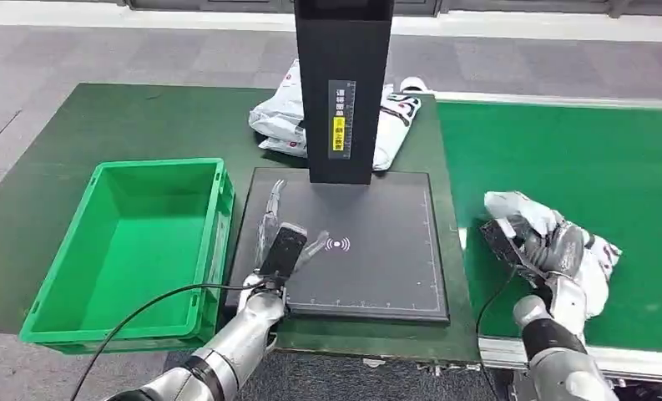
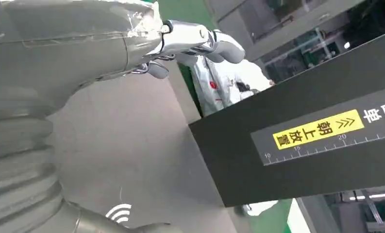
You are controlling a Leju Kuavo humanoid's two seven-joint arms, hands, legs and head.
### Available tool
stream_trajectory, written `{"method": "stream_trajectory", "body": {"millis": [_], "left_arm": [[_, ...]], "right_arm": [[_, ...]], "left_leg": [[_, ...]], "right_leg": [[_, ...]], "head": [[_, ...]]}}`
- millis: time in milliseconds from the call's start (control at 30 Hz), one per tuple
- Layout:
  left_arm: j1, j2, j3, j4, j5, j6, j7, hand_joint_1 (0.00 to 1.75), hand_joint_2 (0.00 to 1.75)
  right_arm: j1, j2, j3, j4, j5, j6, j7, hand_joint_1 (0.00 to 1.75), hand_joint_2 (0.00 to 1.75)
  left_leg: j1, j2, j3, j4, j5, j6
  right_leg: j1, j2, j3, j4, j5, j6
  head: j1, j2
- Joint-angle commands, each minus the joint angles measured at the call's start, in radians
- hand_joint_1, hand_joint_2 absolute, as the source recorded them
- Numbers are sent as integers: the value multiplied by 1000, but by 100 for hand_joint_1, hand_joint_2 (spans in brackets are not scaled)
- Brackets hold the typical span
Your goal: Moved the parcel from conveyor to table for the left to box.
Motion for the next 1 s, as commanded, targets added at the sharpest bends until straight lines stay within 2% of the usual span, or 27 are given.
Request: {"method": "stream_trajectory", "body": {"millis": [33,67,100,167,233,267,367,500,633,667,767,833,867,1000], "left_arm": [[-76,65,110,-22,-68,3,5,0,175],[-78,67,111,-21,-66,1,5,0,175],[-87,69,112,-11,-63,-12,5,0,175],[-91,71,107,-7,-68,-20,5,0,175],[-92,71,100,-2,-70,-32,5,0,175],[-93,70,100,2,-69,-35,5,0,175],[-94,68,95,2,-63,-42,5,0,175],[-101,75,83,-4,-54,-45,5,0,175],[-105,79,81,-1,-48,-50,5,0,175],[-107,81,78,0,-46,-54,5,0,175],[-116,82,75,13,-38,-64,5,0,175],[-115,81,87,18,-17,-84,5,0,175],[-114,81,90,21,-11,-87,5,0,175],[-98,91,97,-3,6,-76,5,0,175]], "right_arm": [[-9,344,262,-257,-33,3,-108,175,175],[-6,362,301,-258,-25,3,-107,175,175],[7,389,401,-263,-18,3,-79,175,175],[43,405,567,-309,-35,3,-39,175,175],[86,405,663,-372,-7,3,5,175,175],[97,407,681,-384,1,3,15,175,175],[94,393,772,-364,9,3,73,175,175],[53,361,936,-248,-124,29,119,175,175],[51,350,992,-247,-156,29,151,175,175],[48,349,1019,-238,-230,134,137,175,175],[31,356,1104,-194,-291,265,154,175,175],[16,374,1145,-141,-304,296,182,175,175],[14,378,1151,-124,-328,318,185,0,175],[8,373,1174,-96,-372,320,198,0,175]], "left_leg": [[2,20,5,-1,-3,-3],[2,17,3,0,-2,-2],[1,13,2,-1,-1,-2],[2,18,5,-2,-1,-4],[4,11,2,-3,1,-6],[3,14,4,-3,1,-6],[4,8,2,-3,2,-6],[4,8,3,-3,1,-6],[4,7,3,-3,2,-6],[3,5,2,-3,2,-6],[3,7,4,-3,2,-6],[3,5,2,-3,2,-6],[4,7,3,-3,2,-6],[3,5,2,-3,2,-6]], "right_leg": [[2,15,-2,1,2,-4],[3,14,-3,2,2,-3],[3,10,-3,2,2,-3],[4,12,-2,2,2,-5],[4,10,-4,2,2,-5],[4,11,-3,2,2,-6],[4,6,-4,2,1,-7],[5,6,-2,1,0,-6],[4,5,-1,1,1,-7],[4,3,-2,1,0,-6],[4,4,-1,0,0,-7],[4,3,-2,1,0,-7],[4,4,-1,0,0,-7],[5,4,-2,1,0,-7]], "head": [[0,0],[0,0],[0,0],[0,0],[0,0],[0,0],[0,0],[0,0],[0,0],[0,0],[0,0],[0,0],[0,0],[0,0]]}}
